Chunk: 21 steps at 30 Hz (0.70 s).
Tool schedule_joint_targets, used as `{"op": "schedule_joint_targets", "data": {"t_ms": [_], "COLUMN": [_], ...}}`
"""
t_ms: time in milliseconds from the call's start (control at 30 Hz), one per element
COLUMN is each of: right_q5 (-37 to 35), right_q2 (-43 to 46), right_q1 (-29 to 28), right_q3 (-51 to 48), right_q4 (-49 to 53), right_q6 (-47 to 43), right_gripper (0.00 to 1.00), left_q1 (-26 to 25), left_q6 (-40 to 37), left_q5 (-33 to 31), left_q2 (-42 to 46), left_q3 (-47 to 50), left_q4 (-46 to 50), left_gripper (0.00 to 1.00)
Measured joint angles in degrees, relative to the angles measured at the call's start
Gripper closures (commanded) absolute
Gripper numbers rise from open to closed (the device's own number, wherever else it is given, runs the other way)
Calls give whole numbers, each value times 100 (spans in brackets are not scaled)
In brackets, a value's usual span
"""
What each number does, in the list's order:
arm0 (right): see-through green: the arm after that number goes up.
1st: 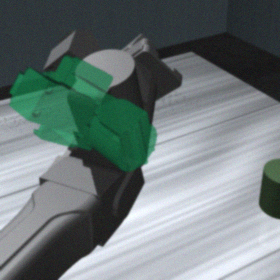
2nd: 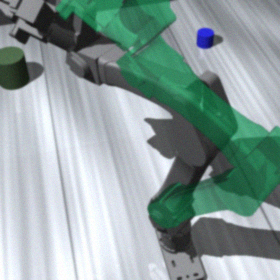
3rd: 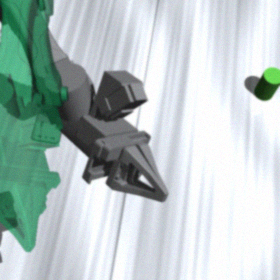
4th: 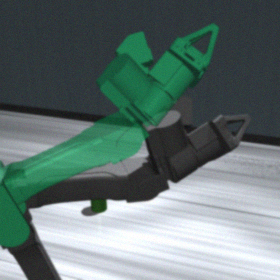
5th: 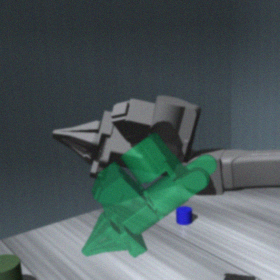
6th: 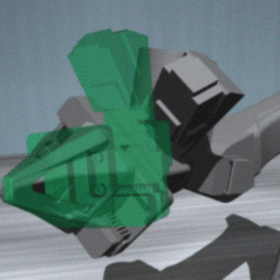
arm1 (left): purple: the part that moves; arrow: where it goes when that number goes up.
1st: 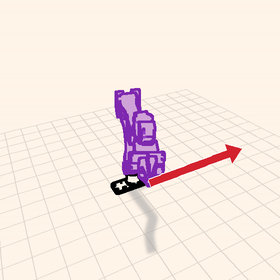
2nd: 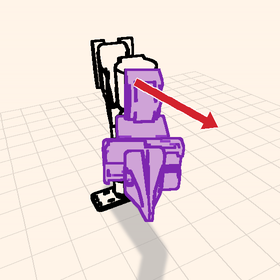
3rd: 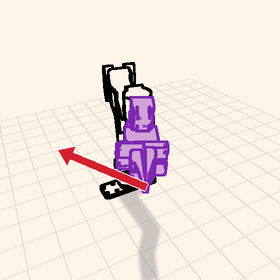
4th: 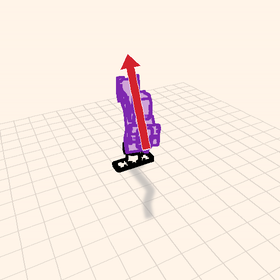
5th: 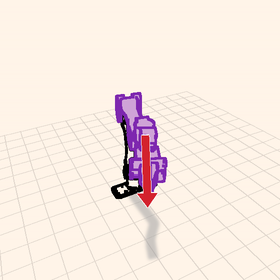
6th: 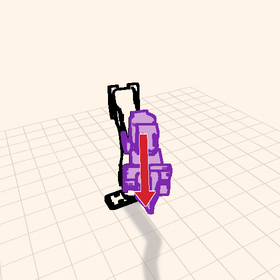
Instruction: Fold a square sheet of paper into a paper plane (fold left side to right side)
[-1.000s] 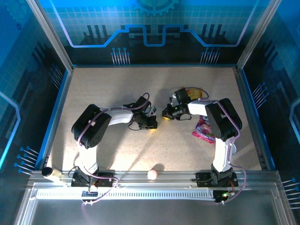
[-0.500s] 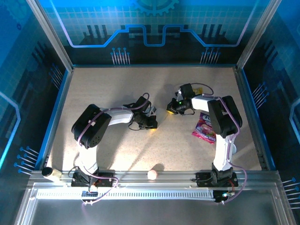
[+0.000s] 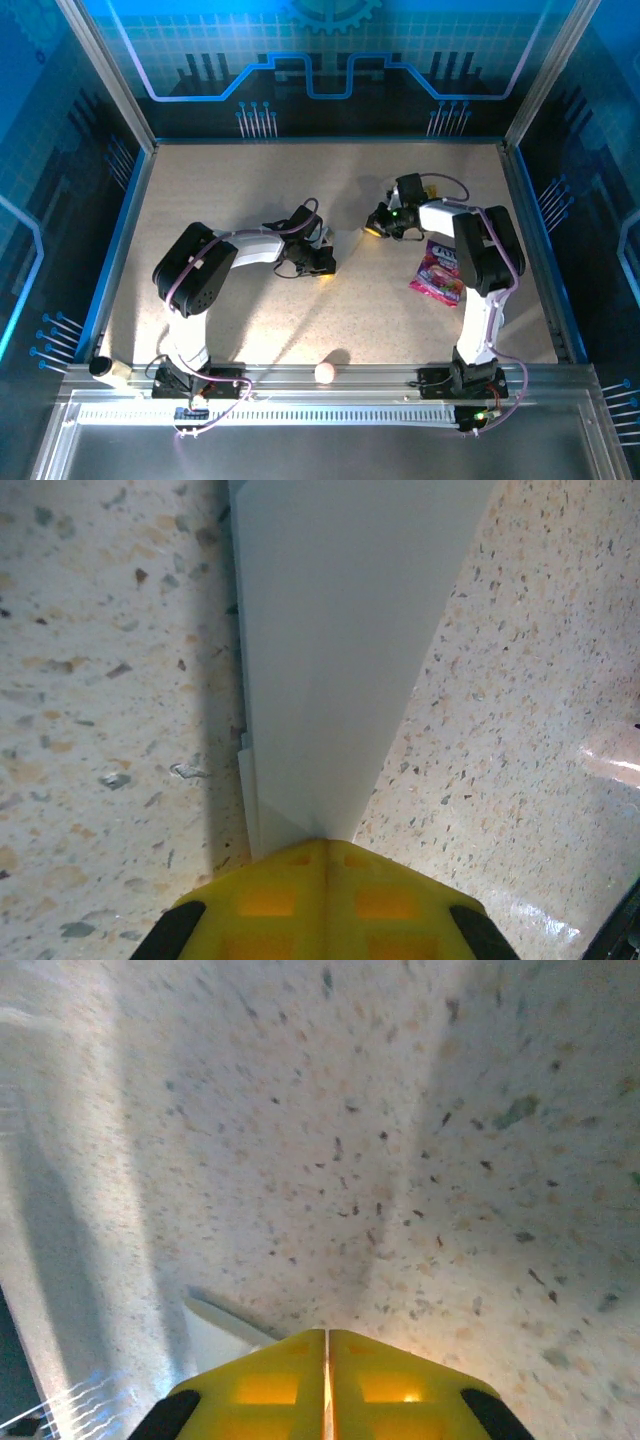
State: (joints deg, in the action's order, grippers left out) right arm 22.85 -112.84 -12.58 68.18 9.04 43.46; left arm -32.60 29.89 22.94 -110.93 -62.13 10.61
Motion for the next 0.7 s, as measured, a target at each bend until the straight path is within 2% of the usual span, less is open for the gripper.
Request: {"op": "schedule_joint_targets", "data": {"t_ms": [167, 267, 467, 700], "right_q5": [-120, -153, -140, -138], "right_q2": [837, 1108, 940, 549], "right_q1": [-175, -555, -1318, -1482], "right_q3": [-463, -789, -1134, -1193], "right_q4": [-9, -122, -367, -688], "right_q6": [9, 118, 481, 761], "right_gripper": [90, 90, 90, 90], "left_q1": [-4, -4, -7, -22], "left_q6": [-2, -2, -2, 11], "left_q5": [0, -2, -2, -39], "left_q2": [9, 9, 17, 37], "left_q3": [0, 0, 2, 9], "left_q4": [-2, -2, -4, 2], "left_gripper": [100, 100, 100, 100]}}
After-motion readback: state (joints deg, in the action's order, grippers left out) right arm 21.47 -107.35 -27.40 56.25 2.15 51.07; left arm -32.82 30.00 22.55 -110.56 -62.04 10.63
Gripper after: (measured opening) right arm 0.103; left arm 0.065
